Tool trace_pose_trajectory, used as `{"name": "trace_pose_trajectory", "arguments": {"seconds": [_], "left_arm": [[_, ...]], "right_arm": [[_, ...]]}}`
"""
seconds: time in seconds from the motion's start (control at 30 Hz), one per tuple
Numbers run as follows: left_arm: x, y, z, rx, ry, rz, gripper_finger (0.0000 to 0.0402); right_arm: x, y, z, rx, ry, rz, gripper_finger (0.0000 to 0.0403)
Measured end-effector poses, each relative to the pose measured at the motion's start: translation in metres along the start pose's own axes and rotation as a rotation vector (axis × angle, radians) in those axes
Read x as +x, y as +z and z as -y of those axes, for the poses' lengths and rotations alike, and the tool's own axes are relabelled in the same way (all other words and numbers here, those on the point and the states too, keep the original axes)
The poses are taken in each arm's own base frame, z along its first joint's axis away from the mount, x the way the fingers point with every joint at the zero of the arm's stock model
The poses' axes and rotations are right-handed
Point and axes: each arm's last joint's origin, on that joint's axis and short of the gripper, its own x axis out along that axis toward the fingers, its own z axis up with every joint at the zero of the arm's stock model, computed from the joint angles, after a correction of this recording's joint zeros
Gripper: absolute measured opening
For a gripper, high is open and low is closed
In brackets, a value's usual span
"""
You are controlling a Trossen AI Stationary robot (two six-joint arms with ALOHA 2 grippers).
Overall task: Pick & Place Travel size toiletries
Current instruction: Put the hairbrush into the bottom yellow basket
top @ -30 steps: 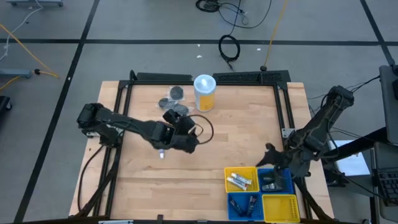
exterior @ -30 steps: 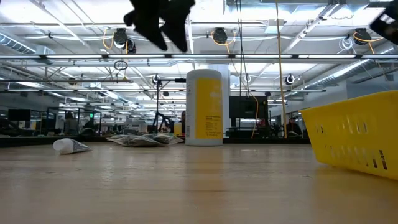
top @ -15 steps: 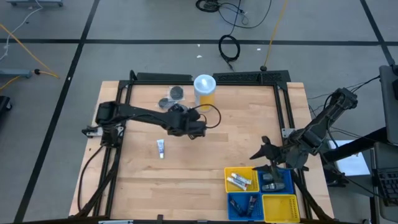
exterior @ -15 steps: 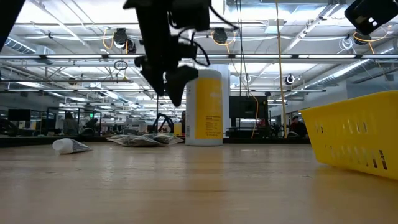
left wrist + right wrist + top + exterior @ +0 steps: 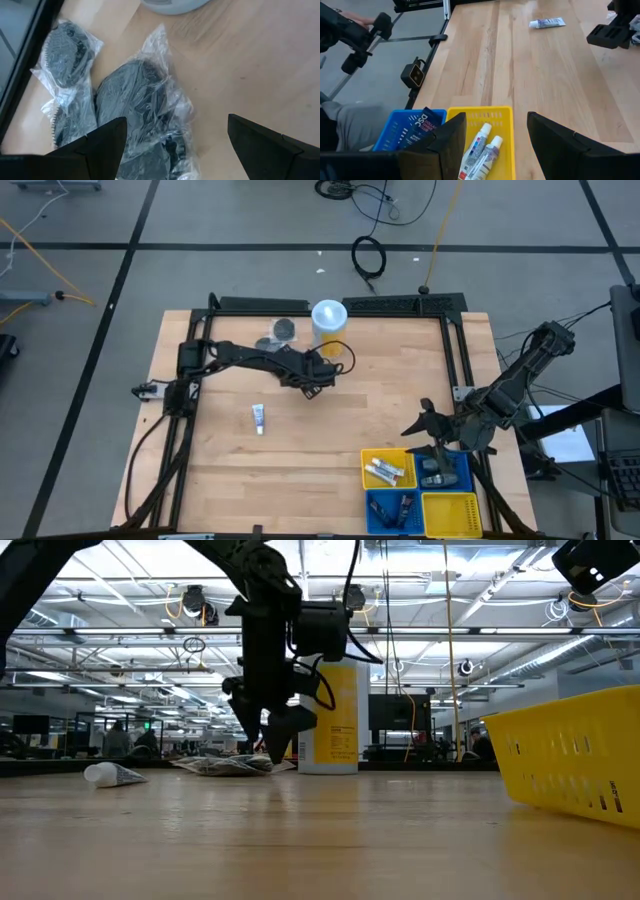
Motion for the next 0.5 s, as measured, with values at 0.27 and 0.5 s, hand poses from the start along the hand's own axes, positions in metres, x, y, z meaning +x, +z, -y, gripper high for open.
{"name": "trace_pose_trajectory", "arguments": {"seconds": [0.27, 0.5], "left_arm": [[0.013, 0.003, 0.001, 0.024, 0.000, -0.015, 0.0340], [0.023, 0.003, 0.005, 0.068, 0.002, -0.034, 0.0339]], "right_arm": [[0.000, 0.000, 0.000, -0.008, 0.000, 0.000, 0.0203], [0.000, 0.000, 0.000, -0.013, 0.001, 0.003, 0.0203]]}}
